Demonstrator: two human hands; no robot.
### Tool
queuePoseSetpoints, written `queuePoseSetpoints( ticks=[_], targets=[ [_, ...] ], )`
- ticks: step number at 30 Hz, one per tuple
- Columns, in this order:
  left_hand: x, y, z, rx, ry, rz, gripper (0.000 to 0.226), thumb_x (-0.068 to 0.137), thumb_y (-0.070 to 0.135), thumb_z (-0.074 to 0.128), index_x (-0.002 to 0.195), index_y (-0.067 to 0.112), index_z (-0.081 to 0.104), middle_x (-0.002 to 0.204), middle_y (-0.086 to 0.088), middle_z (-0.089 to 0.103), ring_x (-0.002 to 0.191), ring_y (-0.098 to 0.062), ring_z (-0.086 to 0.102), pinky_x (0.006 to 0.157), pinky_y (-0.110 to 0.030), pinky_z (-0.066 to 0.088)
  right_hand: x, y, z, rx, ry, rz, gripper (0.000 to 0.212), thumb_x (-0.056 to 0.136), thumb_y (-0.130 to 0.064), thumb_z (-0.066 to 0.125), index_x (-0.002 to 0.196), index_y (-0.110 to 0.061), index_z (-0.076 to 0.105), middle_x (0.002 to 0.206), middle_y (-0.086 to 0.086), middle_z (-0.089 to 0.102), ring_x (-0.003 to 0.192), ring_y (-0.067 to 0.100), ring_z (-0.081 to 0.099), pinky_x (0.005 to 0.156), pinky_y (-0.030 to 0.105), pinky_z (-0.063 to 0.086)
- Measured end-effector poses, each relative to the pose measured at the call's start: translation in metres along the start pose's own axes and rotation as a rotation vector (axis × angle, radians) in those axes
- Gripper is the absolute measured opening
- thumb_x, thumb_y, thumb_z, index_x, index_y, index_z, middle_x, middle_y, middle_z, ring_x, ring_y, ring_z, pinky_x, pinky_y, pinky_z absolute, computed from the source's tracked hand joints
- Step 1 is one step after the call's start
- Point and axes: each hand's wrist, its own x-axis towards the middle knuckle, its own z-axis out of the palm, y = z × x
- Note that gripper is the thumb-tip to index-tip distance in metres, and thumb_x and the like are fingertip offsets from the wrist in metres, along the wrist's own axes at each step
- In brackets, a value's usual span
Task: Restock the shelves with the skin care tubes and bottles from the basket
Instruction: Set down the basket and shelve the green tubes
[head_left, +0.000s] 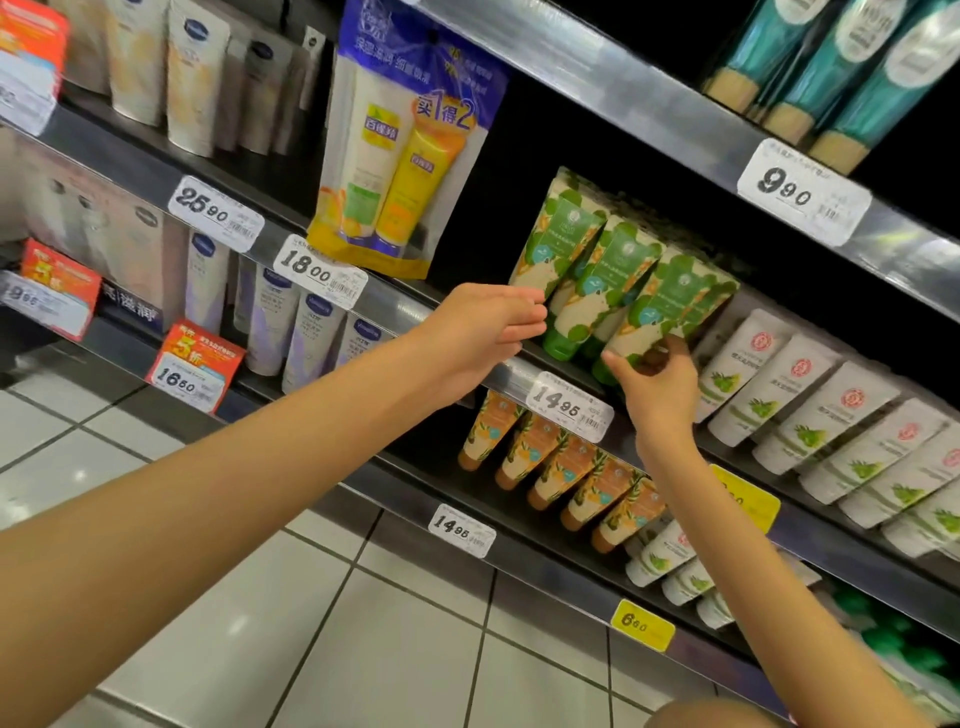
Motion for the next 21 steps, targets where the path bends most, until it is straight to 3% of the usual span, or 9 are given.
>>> queuePoseSetpoints(
  ticks=[4,7,11,13,16,21],
  targets=[
    [0.0,-0.001,-0.006,-0.006,0.039,-0.03,0.039,0.093,0.004,0.046,0.132,0.002,0.045,0.13,-0.014,0.055,0.119,-0.019,0.053,0.103,-0.03,0.037,-0.003,0.002,0.005,-0.003,-0.003,0.035,0.046,0.077,-0.029,0.074,0.109,-0.008,0.048,0.104,0.007,0.057,0.097,0.022,0.054,0.08,0.032,0.046],
    [0.001,-0.001,-0.011,-0.015,0.067,-0.048,0.039,0.093,0.003,0.046,0.132,0.002,0.045,0.13,-0.014,0.054,0.117,-0.018,0.054,0.104,-0.031,0.037,-0.012,-0.004,0.001,0.015,0.137,-0.061,0.036,0.078,-0.029,0.073,0.096,-0.015,0.045,0.1,0.009,0.055,0.085,0.017,0.05,0.076,0.029,0.046],
    [0.002,-0.002,-0.015,-0.022,0.08,-0.072,0.038,0.094,0.003,0.045,0.132,0.003,0.045,0.131,-0.013,0.053,0.119,-0.018,0.052,0.107,-0.032,0.035,-0.022,-0.02,0.011,0.033,0.066,-0.218,0.028,0.081,-0.023,0.07,0.101,-0.009,0.055,0.081,-0.004,0.056,0.064,0.001,0.048,0.061,0.007,0.043],
    [0.002,-0.001,-0.016,-0.027,0.085,-0.082,0.039,0.093,0.002,0.045,0.132,0.003,0.045,0.132,-0.013,0.052,0.12,-0.019,0.052,0.106,-0.032,0.035,-0.026,-0.022,0.018,-0.03,0.036,-0.219,0.031,0.082,-0.025,0.069,0.104,-0.007,0.056,0.082,-0.002,0.057,0.062,0.001,0.048,0.063,0.008,0.043],
    [0.002,0.001,-0.017,-0.036,0.099,-0.087,0.038,0.093,0.001,0.045,0.131,0.003,0.046,0.131,-0.013,0.053,0.119,-0.018,0.053,0.106,-0.031,0.036,-0.027,-0.023,0.025,-0.048,0.028,-0.19,0.034,0.084,-0.025,0.067,0.108,-0.004,0.057,0.086,0.002,0.06,0.072,0.009,0.055,0.074,0.021,0.046],
    [0.001,0.002,-0.021,-0.025,0.1,-0.088,0.04,0.093,0.002,0.043,0.133,0.003,0.044,0.133,-0.013,0.051,0.122,-0.02,0.051,0.108,-0.033,0.035,-0.022,-0.024,0.033,-0.034,0.054,-0.151,0.025,0.085,-0.019,0.067,0.101,-0.001,0.06,0.079,-0.001,0.056,0.059,-0.002,0.047,0.053,-0.001,0.036]
  ],
)
